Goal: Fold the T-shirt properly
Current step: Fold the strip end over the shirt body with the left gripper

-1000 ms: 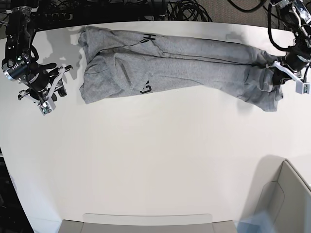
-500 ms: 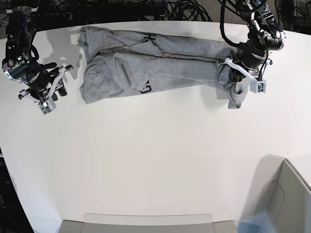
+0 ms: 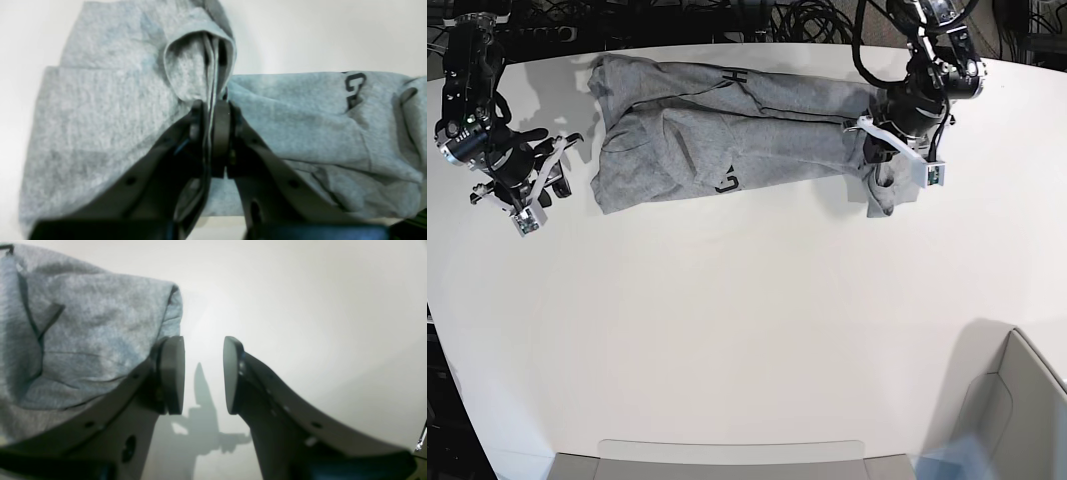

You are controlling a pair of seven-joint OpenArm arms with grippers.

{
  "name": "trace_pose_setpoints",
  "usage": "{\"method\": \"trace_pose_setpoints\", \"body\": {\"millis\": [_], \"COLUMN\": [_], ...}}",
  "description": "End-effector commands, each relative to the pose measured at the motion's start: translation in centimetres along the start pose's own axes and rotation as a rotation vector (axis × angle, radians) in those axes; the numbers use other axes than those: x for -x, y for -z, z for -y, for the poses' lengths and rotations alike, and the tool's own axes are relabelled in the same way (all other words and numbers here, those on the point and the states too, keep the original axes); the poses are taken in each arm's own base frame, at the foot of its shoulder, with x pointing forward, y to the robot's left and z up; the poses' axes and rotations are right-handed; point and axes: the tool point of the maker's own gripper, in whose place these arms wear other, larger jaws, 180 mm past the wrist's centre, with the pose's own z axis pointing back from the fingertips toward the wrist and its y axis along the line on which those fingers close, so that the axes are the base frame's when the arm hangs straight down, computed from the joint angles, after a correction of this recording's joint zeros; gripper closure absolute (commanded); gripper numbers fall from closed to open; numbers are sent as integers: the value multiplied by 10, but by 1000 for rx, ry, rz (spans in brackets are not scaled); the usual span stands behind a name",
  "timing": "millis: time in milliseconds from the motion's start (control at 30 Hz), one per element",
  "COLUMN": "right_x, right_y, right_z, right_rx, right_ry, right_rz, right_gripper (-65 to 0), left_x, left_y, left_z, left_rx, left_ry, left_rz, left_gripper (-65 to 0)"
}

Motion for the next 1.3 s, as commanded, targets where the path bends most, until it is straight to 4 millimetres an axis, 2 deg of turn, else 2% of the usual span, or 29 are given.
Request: {"method": "trace_pose_setpoints", "body": {"millis": [0, 133, 300, 533, 667, 1033, 1267], "right_x": [-11, -12, -16, -16, -16, -6, -6], "right_y": [-2, 2, 2, 2, 2, 8, 8], "right_z": [1, -9, -8, -8, -8, -3, -3], "right_rx": [2, -24, -21, -21, -21, -22, -22], "right_ry": [-25, -43, -46, -46, -45, -21, -21], "right_rz": [29, 27, 36, 36, 35, 6, 6], "right_gripper": [-199, -199, -199, -199, -199, -199, -199], "left_x": [-6, -11, -5, -1, 1, 1, 4], "left_y": [-2, 3, 3, 5, 8, 8, 9], "left_z": [14, 31, 32, 45, 65, 66, 66], "left_rx": [42, 84, 88, 116, 168, 171, 161], "left_ry": [6, 20, 18, -21, 11, 17, -19], "left_rz": [31, 64, 51, 51, 40, 43, 26], "left_gripper": [0, 0, 0, 0, 0, 0, -123]}}
